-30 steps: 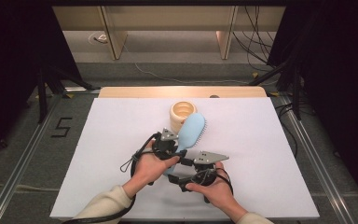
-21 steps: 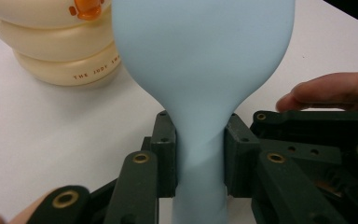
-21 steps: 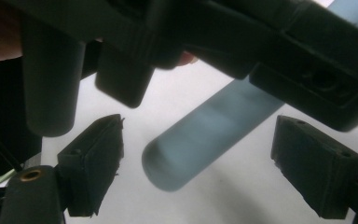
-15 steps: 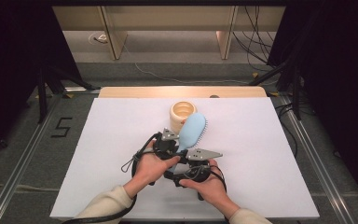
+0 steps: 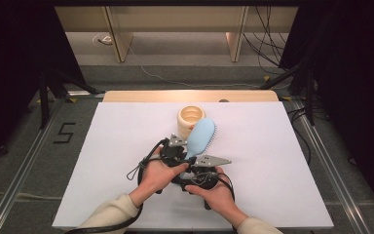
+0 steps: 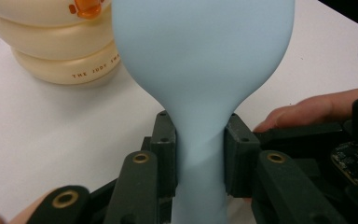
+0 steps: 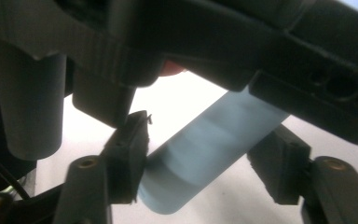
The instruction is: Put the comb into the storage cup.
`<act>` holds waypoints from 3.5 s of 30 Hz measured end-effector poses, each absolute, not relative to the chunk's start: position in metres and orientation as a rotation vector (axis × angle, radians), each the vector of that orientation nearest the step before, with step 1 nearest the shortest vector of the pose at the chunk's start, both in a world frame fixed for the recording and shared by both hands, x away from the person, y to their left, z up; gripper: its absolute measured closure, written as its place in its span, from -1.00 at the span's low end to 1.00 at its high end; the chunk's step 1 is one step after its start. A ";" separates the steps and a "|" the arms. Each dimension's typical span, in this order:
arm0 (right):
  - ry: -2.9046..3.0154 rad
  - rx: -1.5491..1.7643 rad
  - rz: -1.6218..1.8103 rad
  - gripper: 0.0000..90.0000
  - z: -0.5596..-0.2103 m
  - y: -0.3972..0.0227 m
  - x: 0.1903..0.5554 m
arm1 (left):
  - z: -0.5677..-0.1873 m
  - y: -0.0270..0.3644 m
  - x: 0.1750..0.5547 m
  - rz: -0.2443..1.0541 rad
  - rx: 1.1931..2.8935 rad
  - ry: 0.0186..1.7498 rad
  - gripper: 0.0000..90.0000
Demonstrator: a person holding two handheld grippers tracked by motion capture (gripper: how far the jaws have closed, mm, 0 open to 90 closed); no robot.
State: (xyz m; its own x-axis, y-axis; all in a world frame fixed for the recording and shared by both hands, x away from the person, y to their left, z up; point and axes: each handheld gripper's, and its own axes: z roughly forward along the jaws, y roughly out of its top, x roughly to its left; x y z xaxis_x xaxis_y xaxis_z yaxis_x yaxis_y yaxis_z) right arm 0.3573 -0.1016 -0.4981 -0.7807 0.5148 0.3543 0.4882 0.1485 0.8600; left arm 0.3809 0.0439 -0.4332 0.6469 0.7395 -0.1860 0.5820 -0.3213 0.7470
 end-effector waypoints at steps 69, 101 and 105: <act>2.287 1.401 1.808 0.49 -0.496 -0.118 0.364 | -0.425 0.047 0.382 0.294 2.081 0.963 -0.27; 2.300 1.408 1.795 0.49 -0.498 -0.118 0.364 | -0.382 0.056 0.395 0.291 1.985 0.883 -1.00; 2.300 1.406 1.794 0.49 -0.497 -0.118 0.364 | -0.378 0.053 0.400 0.282 1.970 0.895 -1.00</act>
